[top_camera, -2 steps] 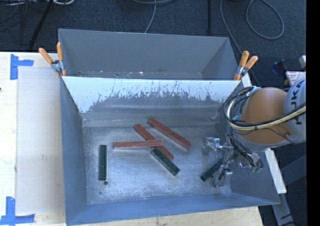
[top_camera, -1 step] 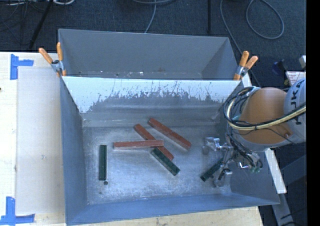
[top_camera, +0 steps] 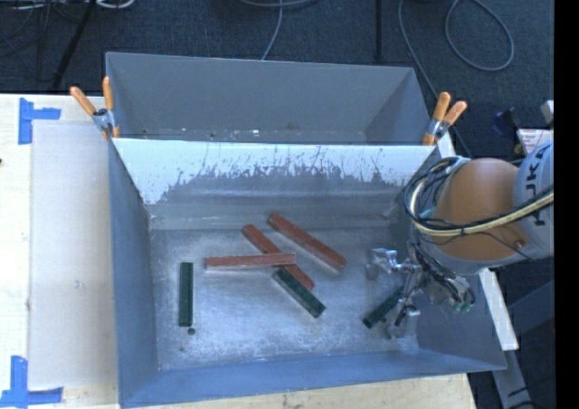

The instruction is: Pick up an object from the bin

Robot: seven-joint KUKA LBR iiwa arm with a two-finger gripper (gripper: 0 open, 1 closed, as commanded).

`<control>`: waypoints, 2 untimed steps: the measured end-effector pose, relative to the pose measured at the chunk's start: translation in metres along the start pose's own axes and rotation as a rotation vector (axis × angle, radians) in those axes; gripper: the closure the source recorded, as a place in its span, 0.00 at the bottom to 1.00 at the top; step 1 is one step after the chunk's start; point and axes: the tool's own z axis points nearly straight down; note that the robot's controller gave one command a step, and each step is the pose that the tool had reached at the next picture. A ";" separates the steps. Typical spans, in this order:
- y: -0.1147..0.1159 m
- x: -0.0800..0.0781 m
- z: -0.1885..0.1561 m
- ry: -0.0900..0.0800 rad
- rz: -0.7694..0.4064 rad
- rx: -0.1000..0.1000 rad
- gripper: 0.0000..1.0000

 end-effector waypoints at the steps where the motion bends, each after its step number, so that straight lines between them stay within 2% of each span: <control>1: 0.001 0.000 0.000 0.000 -0.005 0.000 0.00; 2: 0.001 -0.001 0.000 0.000 -0.006 0.000 1.00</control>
Offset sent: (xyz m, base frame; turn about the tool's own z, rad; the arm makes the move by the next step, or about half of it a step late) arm 0.0000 0.0000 0.0000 0.0000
